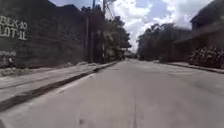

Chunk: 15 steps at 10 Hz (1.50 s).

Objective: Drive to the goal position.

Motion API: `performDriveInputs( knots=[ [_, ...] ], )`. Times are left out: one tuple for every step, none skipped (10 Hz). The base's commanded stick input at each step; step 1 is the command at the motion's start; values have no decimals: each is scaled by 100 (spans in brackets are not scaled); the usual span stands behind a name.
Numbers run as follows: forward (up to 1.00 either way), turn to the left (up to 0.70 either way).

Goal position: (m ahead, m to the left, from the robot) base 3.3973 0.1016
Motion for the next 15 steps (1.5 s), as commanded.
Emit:
performDriveInputs(
  knots=[
    [100,-11],
    [100,-26],
    [100,-38],
    [100,-38],
    [100,-17],
    [100,0],
    [100,0],
    [100,0],
    [100,0],
    [100,-1],
    [100,-3],
    [100,-3],
    [100,-3],
    [100,-3],
    [100,-3]
  ],
)
